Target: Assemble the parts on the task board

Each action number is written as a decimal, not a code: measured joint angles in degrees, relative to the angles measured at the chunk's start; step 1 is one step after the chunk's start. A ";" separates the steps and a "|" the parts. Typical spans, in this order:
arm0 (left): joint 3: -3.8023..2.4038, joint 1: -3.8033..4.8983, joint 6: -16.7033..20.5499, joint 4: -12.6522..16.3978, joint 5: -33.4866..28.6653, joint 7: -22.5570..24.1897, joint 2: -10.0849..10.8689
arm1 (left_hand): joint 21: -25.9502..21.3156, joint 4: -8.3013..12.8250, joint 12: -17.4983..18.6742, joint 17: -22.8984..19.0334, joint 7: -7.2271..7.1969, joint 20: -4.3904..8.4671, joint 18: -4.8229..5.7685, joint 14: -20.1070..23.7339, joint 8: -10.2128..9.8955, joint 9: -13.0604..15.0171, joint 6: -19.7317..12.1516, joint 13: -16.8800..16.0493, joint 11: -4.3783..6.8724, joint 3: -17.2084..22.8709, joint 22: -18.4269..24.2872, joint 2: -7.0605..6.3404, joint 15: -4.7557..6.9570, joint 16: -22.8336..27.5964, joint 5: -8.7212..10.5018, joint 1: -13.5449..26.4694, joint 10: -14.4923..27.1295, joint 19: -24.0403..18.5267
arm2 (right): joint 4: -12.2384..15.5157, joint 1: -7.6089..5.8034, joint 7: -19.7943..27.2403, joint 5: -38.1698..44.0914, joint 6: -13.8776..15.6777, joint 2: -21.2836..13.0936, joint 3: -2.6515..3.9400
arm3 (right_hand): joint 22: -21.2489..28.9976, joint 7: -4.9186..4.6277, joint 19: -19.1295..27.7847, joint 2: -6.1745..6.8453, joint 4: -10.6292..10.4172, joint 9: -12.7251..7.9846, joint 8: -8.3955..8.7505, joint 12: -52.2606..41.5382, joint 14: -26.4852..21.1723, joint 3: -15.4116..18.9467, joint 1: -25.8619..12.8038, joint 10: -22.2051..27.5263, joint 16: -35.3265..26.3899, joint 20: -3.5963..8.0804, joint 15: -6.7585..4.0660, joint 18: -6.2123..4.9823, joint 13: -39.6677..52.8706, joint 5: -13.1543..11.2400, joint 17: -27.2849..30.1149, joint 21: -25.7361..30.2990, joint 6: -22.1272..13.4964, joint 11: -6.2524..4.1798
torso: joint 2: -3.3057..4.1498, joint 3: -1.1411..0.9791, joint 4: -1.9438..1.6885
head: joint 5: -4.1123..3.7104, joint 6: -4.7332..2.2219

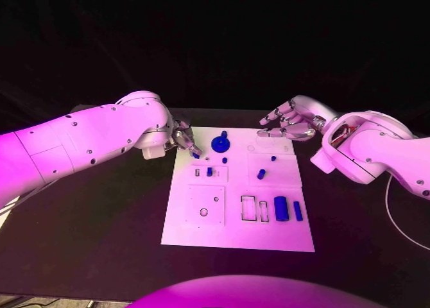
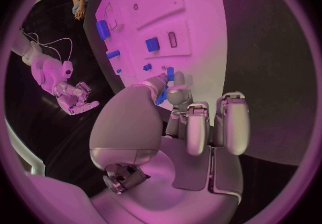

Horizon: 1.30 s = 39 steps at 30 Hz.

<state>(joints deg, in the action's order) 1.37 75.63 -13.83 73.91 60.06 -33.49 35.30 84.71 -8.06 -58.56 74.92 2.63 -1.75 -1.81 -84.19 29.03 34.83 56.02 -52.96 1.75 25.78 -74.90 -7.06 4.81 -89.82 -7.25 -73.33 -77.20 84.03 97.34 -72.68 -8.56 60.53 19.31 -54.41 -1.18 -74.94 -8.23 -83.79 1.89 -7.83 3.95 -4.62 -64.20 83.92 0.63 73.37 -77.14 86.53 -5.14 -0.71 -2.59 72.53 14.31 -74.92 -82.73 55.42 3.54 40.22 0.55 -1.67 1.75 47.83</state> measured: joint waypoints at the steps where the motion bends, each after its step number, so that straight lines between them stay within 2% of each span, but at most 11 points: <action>1: 0.08 -0.16 0.16 0.40 -0.14 -0.02 0.25 | 0.00 0.01 0.00 0.00 0.00 0.00 0.00 0.00 0.00 0.00 0.00 0.00 0.00 0.01 0.00 0.00 0.00 0.00 0.00 0.01 0.00 0.00 | 0.00 0.00 0.00 -0.01 0.00 -0.01 0.00 | 0.00 0.00 0.00 0.00 0.00 0.00 0.00 0.00 0.00 0.00 0.00 0.00 0.00 0.00 0.00 0.00 0.00 0.00 0.00 0.00 0.00 0.00 | 0.00 0.00 -0.03 | 0.00 0.01; 11: 0.46 -2.12 1.57 3.84 -0.89 -0.23 2.58 | 0.00 -0.07 0.00 -0.01 0.00 0.00 0.00 0.00 -0.02 -0.09 0.19 0.00 0.00 0.25 0.00 -0.14 0.00 0.00 -0.37 0.16 0.00 0.00 | -0.06 0.00 0.03 -0.07 0.00 0.03 0.00 | 0.01 0.00 0.00 0.00 0.00 0.00 0.00 0.00 0.00 0.00 0.00 0.00 0.00 0.00 0.00 0.00 -0.01 0.00 0.01 0.00 0.00 0.00 | 0.01 0.07 -0.02 | 0.12 0.05; 16: 0.46 -2.68 1.78 5.06 -0.88 -0.24 3.30 | 0.00 -0.05 0.00 -0.01 0.00 0.00 -0.01 0.00 -0.02 -0.14 0.21 0.07 -0.01 0.27 0.00 -0.15 0.00 0.00 -0.37 0.17 0.01 0.00 | -0.11 0.00 0.04 -0.08 0.00 0.03 0.00 | 0.01 0.00 0.00 0.00 -0.22 0.00 0.00 0.00 0.00 0.22 0.00 0.00 0.00 0.00 0.00 0.00 -0.01 0.00 0.01 0.00 0.00 0.00 | 0.03 0.07 0.03 | 0.00 0.05; 24: 0.46 -2.97 1.67 5.76 -0.90 -0.24 3.71 | 0.00 0.62 0.00 -0.01 -0.09 0.00 0.00 0.00 -0.04 -0.10 0.49 0.06 -0.01 0.94 -0.04 -0.74 0.00 0.00 -0.36 0.77 0.01 0.00 | -0.10 0.05 0.09 -0.09 0.00 0.10 0.00 | 0.02 0.00 0.00 0.00 -0.24 0.00 0.00 0.00 0.00 0.24 0.00 0.00 0.00 0.00 0.00 0.00 -0.01 0.00 0.01 0.00 0.00 0.00 | 0.03 0.01 0.03 | -0.06 0.07; 39: 0.43 -3.08 0.54 5.84 -0.70 -0.36 3.72 | -0.01 1.06 0.00 -0.02 0.01 0.00 0.00 0.00 -0.25 -0.10 0.58 0.23 -0.02 1.37 -0.03 -0.93 0.00 0.00 -0.33 0.96 0.02 0.00 | -0.14 0.09 0.16 -0.09 -0.01 0.07 -0.01 | 0.02 0.00 0.00 0.00 -0.24 0.00 0.00 0.00 0.00 0.24 0.00 0.00 0.00 0.00 0.00 0.00 -0.01 0.00 0.02 0.00 0.00 0.00 | 0.08 -0.02 0.06 | -0.04 0.30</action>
<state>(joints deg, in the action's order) 1.79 72.55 -13.29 79.75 59.36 -33.85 39.02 84.70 -7.00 -58.56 74.90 2.64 -1.75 -1.80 -84.19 28.78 34.72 56.60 -52.73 1.73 27.15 -74.94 -7.99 4.81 -89.82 -7.57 -72.37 -77.18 84.03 97.20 -72.59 -8.40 60.44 19.30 -54.33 -1.19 -74.91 -8.23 -83.79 1.89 -8.06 3.94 -4.62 -64.20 83.92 0.86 73.37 -77.14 86.53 -5.14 -0.71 -2.59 72.51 14.31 -74.90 -82.73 55.42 3.54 40.30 0.53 -1.61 1.71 48.13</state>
